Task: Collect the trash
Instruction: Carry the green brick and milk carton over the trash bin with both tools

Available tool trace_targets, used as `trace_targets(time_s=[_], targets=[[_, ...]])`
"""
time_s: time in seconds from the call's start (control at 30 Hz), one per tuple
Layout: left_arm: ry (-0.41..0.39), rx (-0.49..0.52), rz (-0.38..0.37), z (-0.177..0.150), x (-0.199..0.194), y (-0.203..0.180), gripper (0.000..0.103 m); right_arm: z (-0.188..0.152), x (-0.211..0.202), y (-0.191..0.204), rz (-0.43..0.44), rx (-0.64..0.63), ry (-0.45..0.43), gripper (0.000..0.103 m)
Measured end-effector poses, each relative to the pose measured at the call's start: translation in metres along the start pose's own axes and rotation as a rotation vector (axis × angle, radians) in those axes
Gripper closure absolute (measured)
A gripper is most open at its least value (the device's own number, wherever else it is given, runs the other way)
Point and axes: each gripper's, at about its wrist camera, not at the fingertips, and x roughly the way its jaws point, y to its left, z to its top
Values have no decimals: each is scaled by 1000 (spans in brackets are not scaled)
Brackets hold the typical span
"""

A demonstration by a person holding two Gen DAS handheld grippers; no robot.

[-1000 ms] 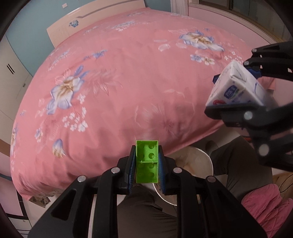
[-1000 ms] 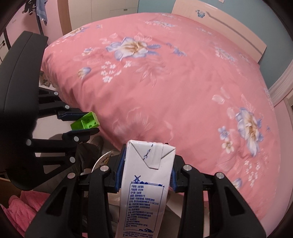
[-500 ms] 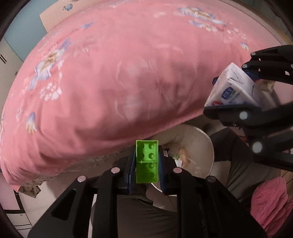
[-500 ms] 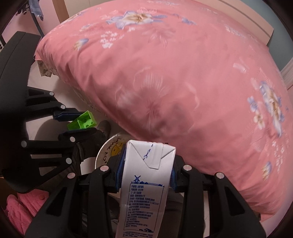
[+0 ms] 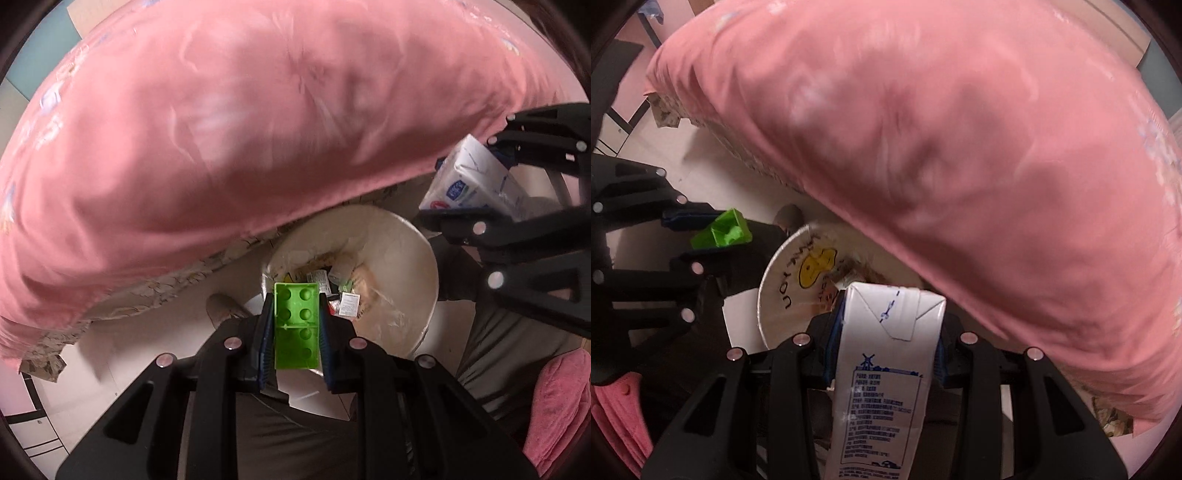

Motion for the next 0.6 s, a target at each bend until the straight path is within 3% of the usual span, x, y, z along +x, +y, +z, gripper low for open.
trace_targets(time_s=[0.6], targets=[[119, -35, -67, -12, 78, -14, 79, -25, 91, 4, 93, 61, 121, 63]])
